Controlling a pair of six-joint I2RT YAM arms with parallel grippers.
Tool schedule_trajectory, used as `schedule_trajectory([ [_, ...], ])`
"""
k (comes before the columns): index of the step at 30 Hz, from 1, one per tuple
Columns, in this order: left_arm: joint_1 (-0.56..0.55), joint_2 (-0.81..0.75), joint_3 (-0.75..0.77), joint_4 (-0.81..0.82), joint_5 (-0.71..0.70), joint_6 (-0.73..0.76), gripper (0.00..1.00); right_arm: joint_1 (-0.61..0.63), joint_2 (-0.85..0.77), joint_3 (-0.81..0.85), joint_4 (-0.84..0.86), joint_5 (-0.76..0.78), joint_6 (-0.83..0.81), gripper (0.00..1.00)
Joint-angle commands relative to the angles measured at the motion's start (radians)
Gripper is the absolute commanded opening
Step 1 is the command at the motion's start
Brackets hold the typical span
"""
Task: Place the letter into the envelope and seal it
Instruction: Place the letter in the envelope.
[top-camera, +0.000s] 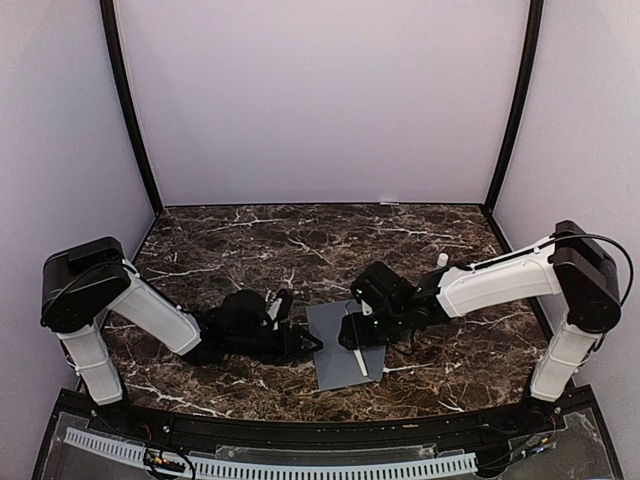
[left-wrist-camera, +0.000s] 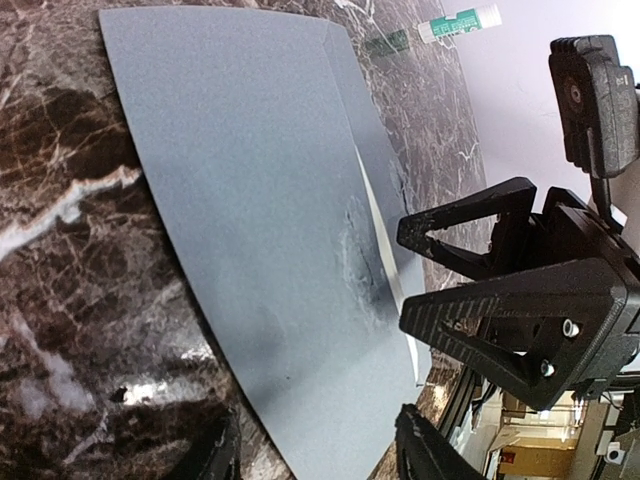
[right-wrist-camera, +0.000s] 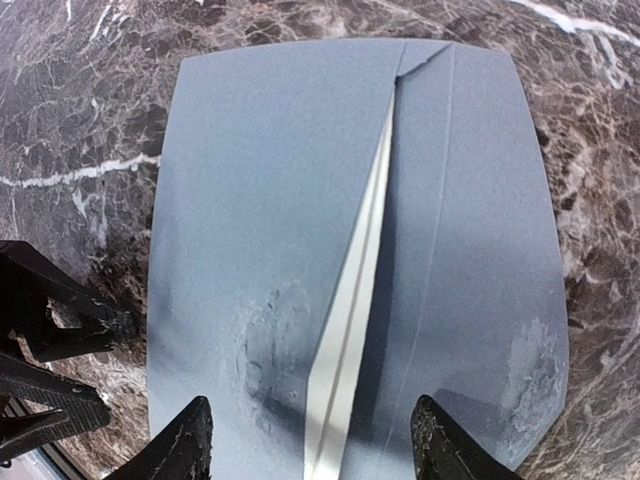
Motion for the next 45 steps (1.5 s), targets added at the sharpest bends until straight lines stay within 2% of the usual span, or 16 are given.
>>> schedule_trajectory([
  [1,-0.022,-0.023,-0.021,-0.021,-0.01,-0.007,0.51,0.021,-0.038,-0.045,0.024,-0.018,0.033,0.64],
  [10,-0.045,-0.004,-0.024,-0.001,-0.014,-0.027,0.49,0.047,-0.022,-0.057,0.059,-0.033,0.055,0.59],
  [45,-0.056,0.027,0.009,0.023,-0.008,-0.035,0.48,0.105,0.072,0.09,-0.031,0.013,0.06,0.57],
])
